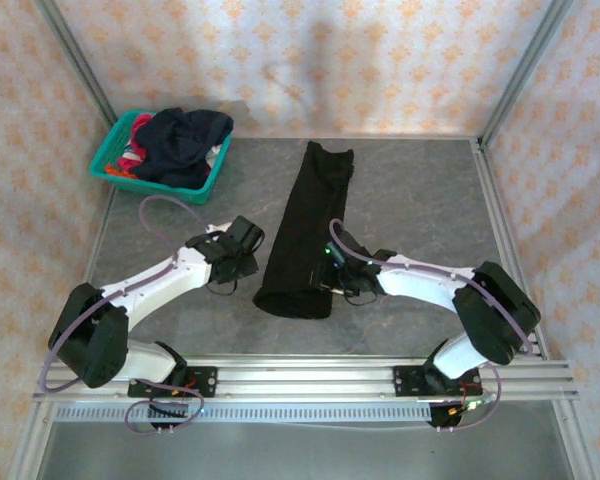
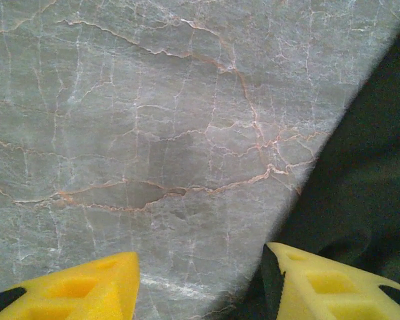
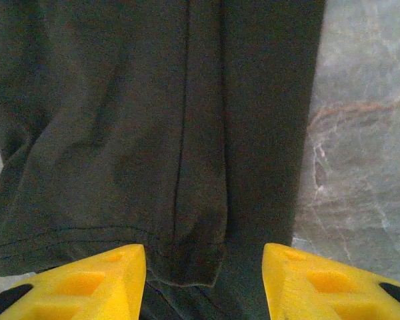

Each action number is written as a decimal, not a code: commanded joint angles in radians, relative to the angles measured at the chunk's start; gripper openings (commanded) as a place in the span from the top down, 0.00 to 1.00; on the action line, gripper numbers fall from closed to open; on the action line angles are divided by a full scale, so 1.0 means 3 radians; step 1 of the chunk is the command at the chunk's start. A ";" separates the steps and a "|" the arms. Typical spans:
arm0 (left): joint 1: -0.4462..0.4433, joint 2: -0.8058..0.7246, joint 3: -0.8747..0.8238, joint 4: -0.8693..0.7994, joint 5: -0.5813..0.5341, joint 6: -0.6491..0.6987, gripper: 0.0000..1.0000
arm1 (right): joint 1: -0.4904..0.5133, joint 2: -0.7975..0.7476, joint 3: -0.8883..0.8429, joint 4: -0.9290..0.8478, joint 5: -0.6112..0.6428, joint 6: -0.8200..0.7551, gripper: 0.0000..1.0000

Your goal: Fold and stack the t-shirts

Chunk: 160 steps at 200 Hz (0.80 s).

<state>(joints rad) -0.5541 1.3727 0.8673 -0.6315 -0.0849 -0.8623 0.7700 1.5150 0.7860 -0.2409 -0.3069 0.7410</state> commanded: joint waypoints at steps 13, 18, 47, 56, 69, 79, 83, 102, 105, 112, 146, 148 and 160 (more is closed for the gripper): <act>0.0024 -0.0040 -0.0086 0.0024 -0.0008 0.0026 0.47 | 0.0005 0.0165 0.0053 0.0281 -0.0056 0.0220 0.64; 0.0023 -0.0043 -0.0087 0.0021 -0.0001 0.0022 0.47 | 0.0005 0.0175 0.0068 0.0292 -0.0078 0.0224 0.67; 0.0024 -0.0085 -0.0129 0.0019 -0.0023 -0.0006 0.47 | 0.0003 0.0198 0.0082 0.0267 -0.0110 0.0236 0.87; 0.0024 -0.0095 -0.0134 0.0014 -0.0029 -0.0009 0.47 | 0.0005 0.0198 0.0089 0.0205 -0.0095 0.0213 0.93; 0.0023 -0.0105 -0.0130 0.0002 -0.0034 -0.0009 0.47 | 0.0001 0.0144 0.0076 0.0108 -0.0048 0.0198 1.00; 0.0023 -0.0115 -0.0131 0.0003 -0.0037 -0.0009 0.47 | 0.0005 0.0050 0.0039 0.0067 0.0003 0.0195 1.00; 0.0026 -0.0116 -0.0131 -0.0005 -0.0039 -0.0006 0.47 | 0.0001 0.0003 0.0025 0.0042 0.0033 0.0194 1.00; 0.0026 -0.0106 -0.0134 -0.0007 -0.0049 0.0013 0.47 | -0.0001 -0.0265 -0.0056 -0.0073 0.0149 0.0212 1.00; 0.0023 -0.0104 -0.0139 -0.0007 -0.0048 0.0016 0.47 | 0.0000 -0.0305 -0.0067 -0.0087 0.0157 0.0217 1.00; 0.0022 -0.0089 -0.0136 -0.0012 -0.0053 0.0019 0.47 | -0.0001 -0.0387 -0.0099 -0.0102 0.0142 0.0229 1.00; 0.0022 -0.0016 -0.0143 0.0042 -0.0039 0.0021 0.47 | 0.0000 -0.0508 -0.0179 -0.0216 0.0087 0.0290 1.00; 0.0023 -0.0013 -0.0144 0.0046 -0.0039 0.0021 0.47 | 0.0000 -0.0509 -0.0184 -0.0224 0.0095 0.0291 1.00; 0.0024 0.0005 -0.0137 0.0066 -0.0035 0.0023 0.47 | -0.0002 -0.0494 -0.0215 -0.0257 0.0159 0.0291 1.00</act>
<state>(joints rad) -0.5541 1.3605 0.8406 -0.6216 -0.0822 -0.8623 0.7696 1.3674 0.7582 -0.2478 -0.3038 0.8124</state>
